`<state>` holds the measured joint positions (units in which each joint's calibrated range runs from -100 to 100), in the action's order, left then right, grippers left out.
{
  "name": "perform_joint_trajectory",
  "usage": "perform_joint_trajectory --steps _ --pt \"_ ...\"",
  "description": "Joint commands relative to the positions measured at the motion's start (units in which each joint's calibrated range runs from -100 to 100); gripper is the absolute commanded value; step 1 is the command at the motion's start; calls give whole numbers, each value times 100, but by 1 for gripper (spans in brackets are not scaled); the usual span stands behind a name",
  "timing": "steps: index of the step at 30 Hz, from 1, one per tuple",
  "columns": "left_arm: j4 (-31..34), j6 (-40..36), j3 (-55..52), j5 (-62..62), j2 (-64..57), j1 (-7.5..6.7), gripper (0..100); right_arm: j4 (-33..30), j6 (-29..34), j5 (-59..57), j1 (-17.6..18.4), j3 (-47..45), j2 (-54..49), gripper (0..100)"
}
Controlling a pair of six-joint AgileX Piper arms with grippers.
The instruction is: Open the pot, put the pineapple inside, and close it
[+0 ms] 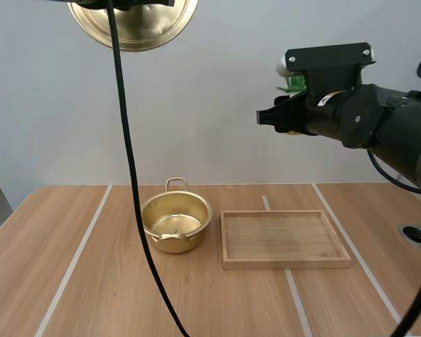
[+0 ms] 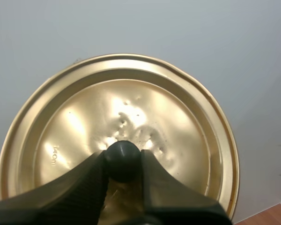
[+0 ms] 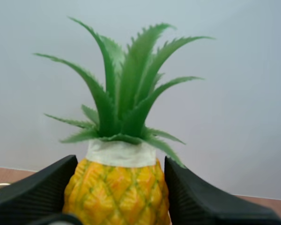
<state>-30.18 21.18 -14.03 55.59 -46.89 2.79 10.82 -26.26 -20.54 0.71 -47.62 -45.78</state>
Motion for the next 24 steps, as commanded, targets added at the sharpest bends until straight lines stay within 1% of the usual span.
perform_joint_trajectory --steps 1,12,24 --pt "-66 -53 51 -131 -10 -12 0 11 -102 417 98 2 214 0" --pt "-66 -53 51 -131 -10 -12 0 11 -388 960 922 18 897 0" --pt "-66 -53 51 -131 -10 -12 0 0 -424 1463 1723 50 1706 0"
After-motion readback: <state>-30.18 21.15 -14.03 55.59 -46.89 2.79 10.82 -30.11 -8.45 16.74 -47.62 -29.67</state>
